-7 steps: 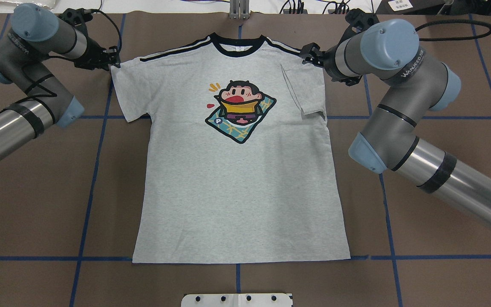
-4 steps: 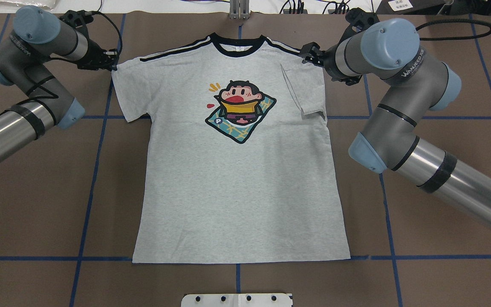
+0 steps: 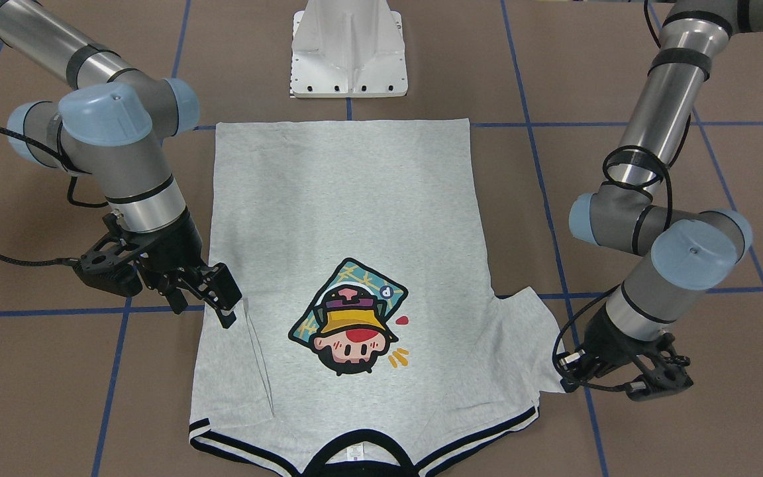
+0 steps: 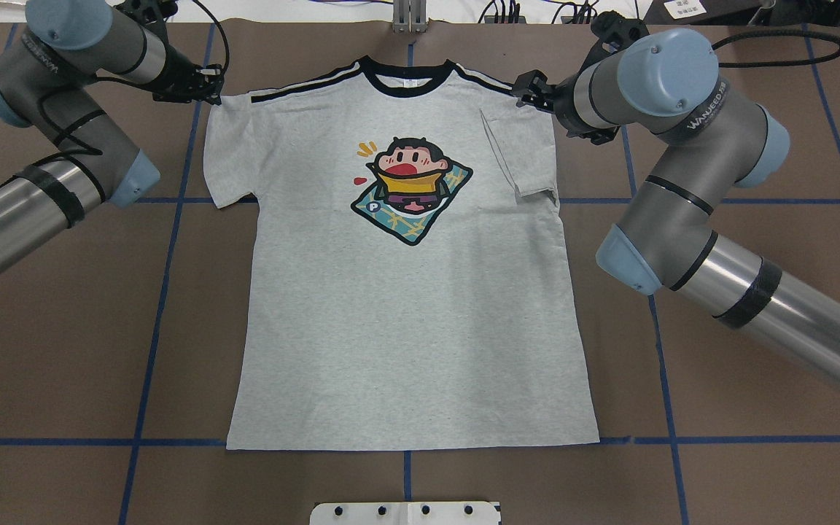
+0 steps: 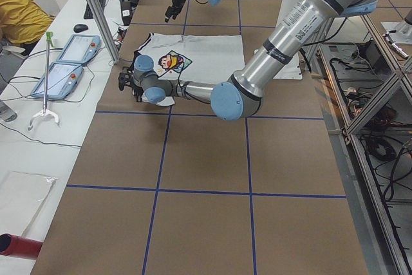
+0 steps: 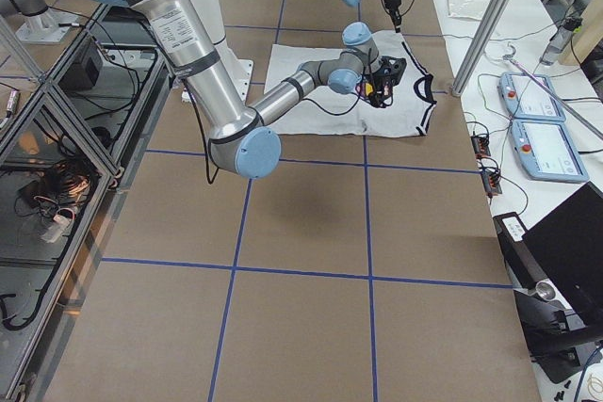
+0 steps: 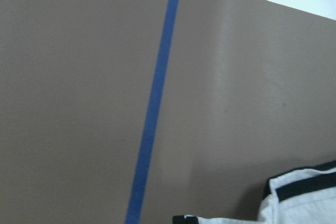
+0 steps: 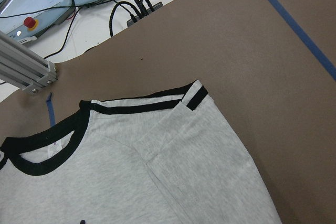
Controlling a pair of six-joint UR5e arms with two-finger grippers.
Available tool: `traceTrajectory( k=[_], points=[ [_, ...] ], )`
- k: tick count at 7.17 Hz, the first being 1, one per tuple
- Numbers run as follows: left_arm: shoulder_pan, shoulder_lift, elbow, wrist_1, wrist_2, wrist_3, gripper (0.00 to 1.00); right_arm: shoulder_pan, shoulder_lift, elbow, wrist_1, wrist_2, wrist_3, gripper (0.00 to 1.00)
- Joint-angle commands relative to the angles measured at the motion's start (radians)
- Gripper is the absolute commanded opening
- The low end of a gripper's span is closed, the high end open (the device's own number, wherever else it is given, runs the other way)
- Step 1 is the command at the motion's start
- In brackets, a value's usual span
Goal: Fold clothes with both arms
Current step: 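Bring the left gripper to the other shoulder near the collar while right holds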
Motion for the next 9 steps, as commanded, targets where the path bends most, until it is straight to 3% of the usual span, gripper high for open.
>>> traceTrajectory(
  k=[1,2,4,7,9],
  points=[
    [0.052,-0.029,-0.073,0.061,0.012,-0.111,0.0,0.0,-0.001,-0.001,-0.002,0.0,0.0,1.0],
    [0.105,-0.053,-0.061,0.058,0.107,-0.159,0.0,0.0,-0.001,-0.001,-0.003,0.0,0.0,1.0],
    [0.144,-0.177,0.085,0.047,0.22,-0.202,0.0,0.0,-0.005,-0.002,-0.003,0.0,0.0,1.0],
    [0.15,-0.22,0.227,-0.083,0.284,-0.202,0.0,0.0,-0.007,-0.007,-0.002,0.002,0.001,1.0],
    [0.163,-0.246,0.23,-0.083,0.286,-0.223,0.0,0.0,-0.007,-0.007,-0.002,0.006,0.0,1.0]
  ],
)
